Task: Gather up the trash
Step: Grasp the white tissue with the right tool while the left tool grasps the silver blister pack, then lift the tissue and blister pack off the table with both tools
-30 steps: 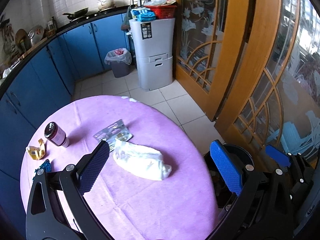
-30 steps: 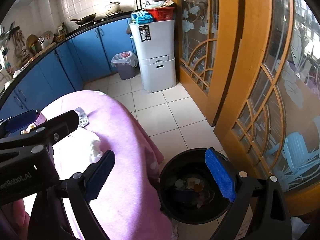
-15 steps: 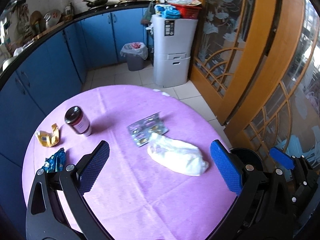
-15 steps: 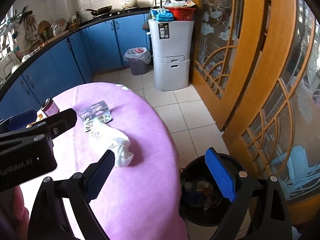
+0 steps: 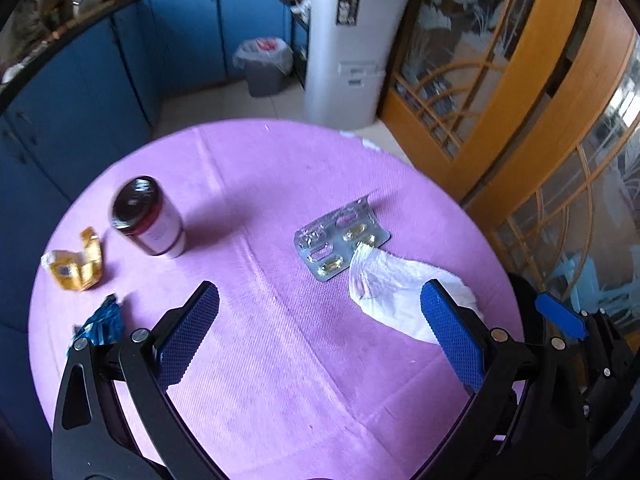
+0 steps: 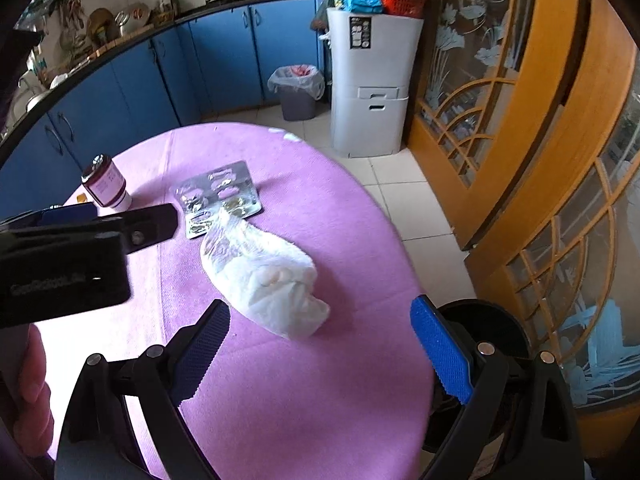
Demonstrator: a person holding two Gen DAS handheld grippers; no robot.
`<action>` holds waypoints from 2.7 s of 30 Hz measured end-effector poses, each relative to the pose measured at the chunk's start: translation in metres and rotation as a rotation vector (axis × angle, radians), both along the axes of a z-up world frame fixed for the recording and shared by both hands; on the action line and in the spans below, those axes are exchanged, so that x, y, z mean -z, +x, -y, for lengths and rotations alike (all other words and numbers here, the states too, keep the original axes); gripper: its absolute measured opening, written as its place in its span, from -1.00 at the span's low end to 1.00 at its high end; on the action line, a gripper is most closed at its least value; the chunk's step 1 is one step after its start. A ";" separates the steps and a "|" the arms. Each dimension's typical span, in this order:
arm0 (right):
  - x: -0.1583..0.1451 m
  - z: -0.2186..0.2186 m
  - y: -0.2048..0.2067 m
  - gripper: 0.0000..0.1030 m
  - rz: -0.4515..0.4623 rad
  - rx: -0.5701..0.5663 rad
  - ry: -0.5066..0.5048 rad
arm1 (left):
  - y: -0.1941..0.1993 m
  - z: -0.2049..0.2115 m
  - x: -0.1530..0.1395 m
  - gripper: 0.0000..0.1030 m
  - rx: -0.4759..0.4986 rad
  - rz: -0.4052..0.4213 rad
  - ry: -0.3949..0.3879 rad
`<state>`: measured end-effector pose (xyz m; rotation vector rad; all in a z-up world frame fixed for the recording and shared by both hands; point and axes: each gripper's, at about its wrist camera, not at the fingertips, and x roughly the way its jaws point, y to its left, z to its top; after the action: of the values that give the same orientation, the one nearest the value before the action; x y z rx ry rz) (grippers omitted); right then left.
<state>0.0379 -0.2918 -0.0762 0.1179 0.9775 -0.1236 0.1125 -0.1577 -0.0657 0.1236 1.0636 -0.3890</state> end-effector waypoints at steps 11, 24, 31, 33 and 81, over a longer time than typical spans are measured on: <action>0.015 -0.014 0.031 0.73 -0.040 -0.031 0.003 | 0.039 0.013 0.030 0.93 0.162 -0.069 0.034; 0.022 -0.019 0.046 0.72 -0.054 0.005 -0.033 | 0.053 0.023 0.040 0.93 0.377 -0.033 0.089; 0.025 -0.026 0.048 -0.05 -0.069 0.007 -0.055 | 0.065 0.027 0.045 0.86 0.389 -0.012 0.103; 0.024 -0.029 0.047 -0.27 -0.063 0.001 -0.062 | 0.067 0.027 0.045 0.65 0.384 -0.007 0.106; -0.020 -0.010 0.012 -0.64 0.061 0.052 -0.093 | 0.021 0.039 0.010 -0.71 0.333 0.111 0.142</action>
<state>0.0499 -0.2817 -0.0557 0.0614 0.9065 -0.2122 0.1333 -0.1963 -0.0760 0.4483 0.9609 -0.5994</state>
